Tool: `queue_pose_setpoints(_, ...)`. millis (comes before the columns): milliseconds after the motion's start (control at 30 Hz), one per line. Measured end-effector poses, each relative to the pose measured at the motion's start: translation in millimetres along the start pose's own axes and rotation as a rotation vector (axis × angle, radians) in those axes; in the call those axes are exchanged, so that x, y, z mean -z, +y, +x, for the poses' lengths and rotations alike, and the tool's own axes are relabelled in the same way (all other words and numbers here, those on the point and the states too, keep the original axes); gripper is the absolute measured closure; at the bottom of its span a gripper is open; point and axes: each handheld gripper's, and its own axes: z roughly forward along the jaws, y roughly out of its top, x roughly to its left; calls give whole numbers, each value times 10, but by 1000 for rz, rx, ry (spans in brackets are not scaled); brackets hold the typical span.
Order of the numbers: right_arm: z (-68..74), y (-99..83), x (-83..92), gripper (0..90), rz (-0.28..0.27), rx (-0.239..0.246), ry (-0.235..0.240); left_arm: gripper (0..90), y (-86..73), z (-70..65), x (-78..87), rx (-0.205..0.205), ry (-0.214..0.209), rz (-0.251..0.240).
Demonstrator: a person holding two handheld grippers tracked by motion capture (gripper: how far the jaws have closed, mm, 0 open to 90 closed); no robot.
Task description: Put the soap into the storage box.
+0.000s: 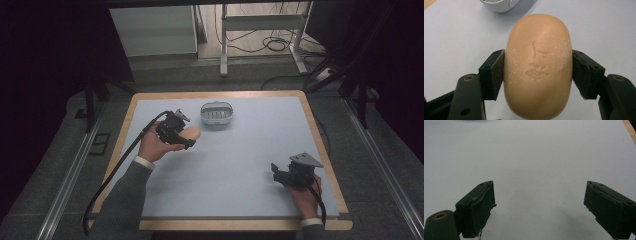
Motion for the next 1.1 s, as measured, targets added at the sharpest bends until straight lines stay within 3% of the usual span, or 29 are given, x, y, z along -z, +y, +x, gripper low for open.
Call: queue_pose_setpoints(1100,1,0,-1,99,0,3,-1,327,249,95,-59,-5,4,16)
